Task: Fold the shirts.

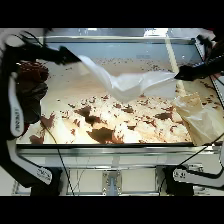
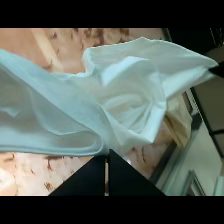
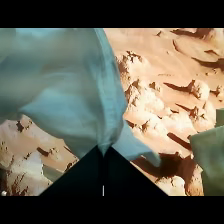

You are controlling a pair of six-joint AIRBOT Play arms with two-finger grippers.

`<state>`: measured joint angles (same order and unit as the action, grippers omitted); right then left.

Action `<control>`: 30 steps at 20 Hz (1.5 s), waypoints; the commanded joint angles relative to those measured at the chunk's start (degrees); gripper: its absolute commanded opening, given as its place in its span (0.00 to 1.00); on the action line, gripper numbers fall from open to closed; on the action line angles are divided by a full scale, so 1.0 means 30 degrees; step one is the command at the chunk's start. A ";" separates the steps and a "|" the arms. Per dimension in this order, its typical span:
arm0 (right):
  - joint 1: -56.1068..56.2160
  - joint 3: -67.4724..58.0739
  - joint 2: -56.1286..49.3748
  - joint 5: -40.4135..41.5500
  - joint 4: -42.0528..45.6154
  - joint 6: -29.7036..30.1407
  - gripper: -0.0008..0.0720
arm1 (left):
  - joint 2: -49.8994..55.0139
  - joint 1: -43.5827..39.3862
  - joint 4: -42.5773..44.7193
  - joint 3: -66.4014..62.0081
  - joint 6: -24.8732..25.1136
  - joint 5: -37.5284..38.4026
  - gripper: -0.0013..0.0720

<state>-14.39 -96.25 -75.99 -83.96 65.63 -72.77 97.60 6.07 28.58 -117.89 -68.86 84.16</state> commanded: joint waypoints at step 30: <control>-0.1603 -0.4619 0.6710 0.0517 0.1362 -0.0335 0.04 | -1.1285 0.0933 1.4491 0.0328 -0.3534 -0.3497 0.02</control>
<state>-19.20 -110.04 -58.70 -81.47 66.30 -73.76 65.01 9.02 72.29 -115.46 -79.99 72.36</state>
